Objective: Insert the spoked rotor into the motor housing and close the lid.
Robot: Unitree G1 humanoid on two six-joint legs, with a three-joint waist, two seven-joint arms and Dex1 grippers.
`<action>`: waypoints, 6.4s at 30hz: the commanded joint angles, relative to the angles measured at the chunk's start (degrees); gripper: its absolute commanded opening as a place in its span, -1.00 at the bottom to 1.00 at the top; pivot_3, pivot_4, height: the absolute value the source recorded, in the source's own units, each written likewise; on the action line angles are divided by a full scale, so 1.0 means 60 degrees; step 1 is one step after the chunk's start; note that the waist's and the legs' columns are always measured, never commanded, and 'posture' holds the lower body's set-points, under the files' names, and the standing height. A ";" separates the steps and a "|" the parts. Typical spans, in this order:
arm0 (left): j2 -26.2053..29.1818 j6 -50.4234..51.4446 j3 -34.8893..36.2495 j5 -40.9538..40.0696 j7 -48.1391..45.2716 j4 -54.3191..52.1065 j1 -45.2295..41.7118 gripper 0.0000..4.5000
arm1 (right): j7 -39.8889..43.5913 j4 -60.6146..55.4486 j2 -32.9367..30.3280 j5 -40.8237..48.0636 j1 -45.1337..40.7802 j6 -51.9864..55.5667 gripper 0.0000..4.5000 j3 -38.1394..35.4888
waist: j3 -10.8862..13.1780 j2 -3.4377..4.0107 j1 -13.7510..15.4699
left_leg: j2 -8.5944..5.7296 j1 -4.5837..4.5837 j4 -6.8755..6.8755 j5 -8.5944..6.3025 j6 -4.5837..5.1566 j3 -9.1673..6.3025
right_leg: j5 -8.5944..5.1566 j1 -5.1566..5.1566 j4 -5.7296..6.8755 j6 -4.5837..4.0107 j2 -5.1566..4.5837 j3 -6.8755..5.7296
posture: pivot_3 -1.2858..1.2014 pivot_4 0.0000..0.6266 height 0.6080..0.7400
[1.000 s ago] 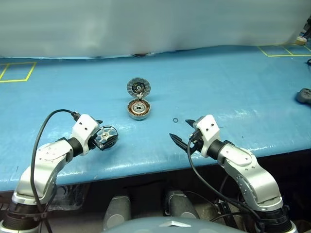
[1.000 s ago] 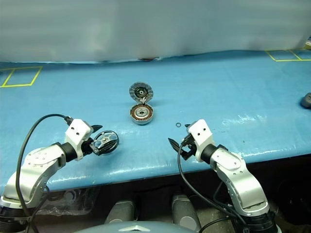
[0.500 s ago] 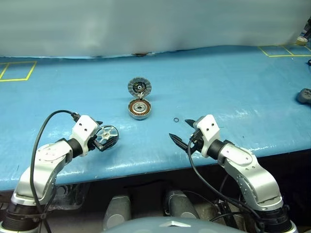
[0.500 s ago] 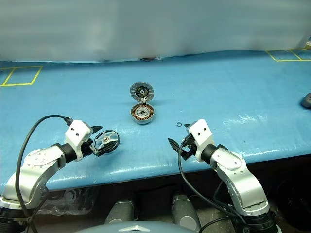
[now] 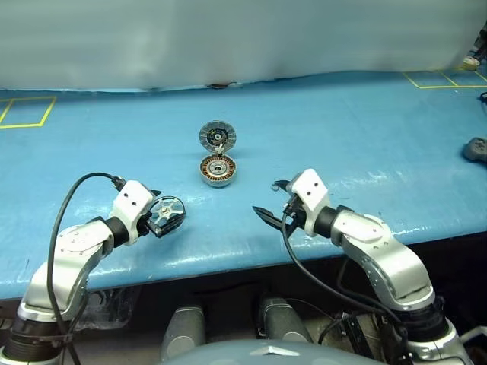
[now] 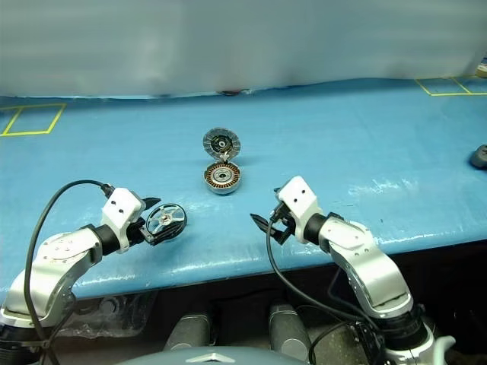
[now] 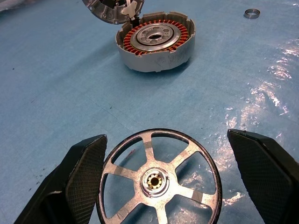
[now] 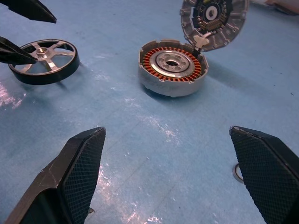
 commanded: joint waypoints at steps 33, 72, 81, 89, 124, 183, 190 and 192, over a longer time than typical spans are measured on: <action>-0.0716 -0.0304 0.0720 -0.0047 0.0861 -0.1755 0.2155 1.00 | 0.5848 0.9417 0.1749 -0.4328 -0.8234 -0.3684 0.99 0.4986 | 0.0013 0.0018 -0.0022 | 0.0000 -0.0010 0.0005 -0.0006 0.0009 0.0002 | 0.0011 -0.0014 0.0008 -0.0009 -0.0007 -0.0009 | 0.03 -0.52 1.00; -0.1352 -0.0413 0.1066 0.0022 0.1500 -0.2692 0.3523 1.00 | 0.3829 1.5993 0.4519 -0.6198 -0.9869 -0.7225 0.99 0.3362 | 0.0029 0.0043 -0.0286 | -0.0001 -0.0009 -0.0002 -0.0006 0.0009 0.0004 | 0.0027 -0.0016 0.0013 -0.0040 -0.0008 -0.0006 | 0.03 -0.52 1.00; -0.1423 -0.0469 0.0982 0.0077 0.1513 -0.2608 0.3450 1.00 | 0.3811 1.6082 0.4589 -0.6347 -0.9732 -0.7288 0.46 0.3213 | 0.0029 0.0043 -0.0294 | -0.0001 -0.0008 -0.0002 -0.0006 0.0009 0.0004 | 0.0027 -0.0017 0.0014 -0.0040 -0.0006 -0.0006 | 0.03 -0.52 1.00; -0.1502 -0.0465 0.0987 0.0126 0.1535 -0.2599 0.3415 1.00 | 0.3805 1.6110 0.4545 -0.6503 -0.9682 -0.7370 0.17 0.3185 | 0.0029 0.0043 -0.0286 | -0.0002 -0.0006 -0.0001 -0.0006 0.0009 0.0003 | 0.0026 -0.0013 0.0014 -0.0039 -0.0007 -0.0005 | 0.03 -0.52 1.00; -0.1464 -0.0614 0.0643 0.0143 0.1337 -0.1922 0.2705 1.00 | 0.6943 1.0682 0.3231 -0.6554 -0.7811 -0.4134 -0.15 0.3504 | 0.0028 0.0043 -0.0216 | -0.0010 -0.0001 -0.0002 -0.0006 0.0009 -0.0009 | 0.0021 -0.0003 0.0019 -0.0027 -0.0008 -0.0009 | 0.03 -0.52 1.00; -0.1094 -0.0459 -0.0096 -0.0032 0.0475 -0.1036 0.1152 1.00 | 0.6194 0.1970 0.0504 -0.3755 -0.4906 0.1223 0.99 0.1410 | 0.0026 0.0037 -0.0076 | -0.0010 -0.0012 0.0009 -0.0006 0.0009 -0.0019 | 0.0014 -0.0003 0.0004 -0.0019 -0.0014 -0.0028 | 0.03 -0.52 1.00; -0.1023 -0.0806 -0.0472 0.0010 0.0028 -0.0751 0.0707 1.00 | 0.3701 -0.0094 0.0783 -0.3556 -0.3025 0.3096 0.99 0.0091 | 0.0026 0.0037 -0.0032 | -0.0006 -0.0011 0.0011 -0.0006 0.0009 -0.0008 | 0.0014 -0.0011 0.0010 -0.0017 -0.0011 -0.0020 | 0.03 -0.52 1.00; -0.0997 -0.0895 -0.0547 0.0035 -0.0061 -0.0672 0.0611 1.00 | 0.2840 -0.0489 0.1192 -0.3555 -0.2536 0.3525 0.99 -0.0280 | 0.0025 0.0035 -0.0024 | -0.0003 -0.0012 0.0012 -0.0006 0.0008 -0.0009 | 0.0013 -0.0011 0.0012 -0.0017 -0.0009 -0.0021 | 0.03 -0.52 1.00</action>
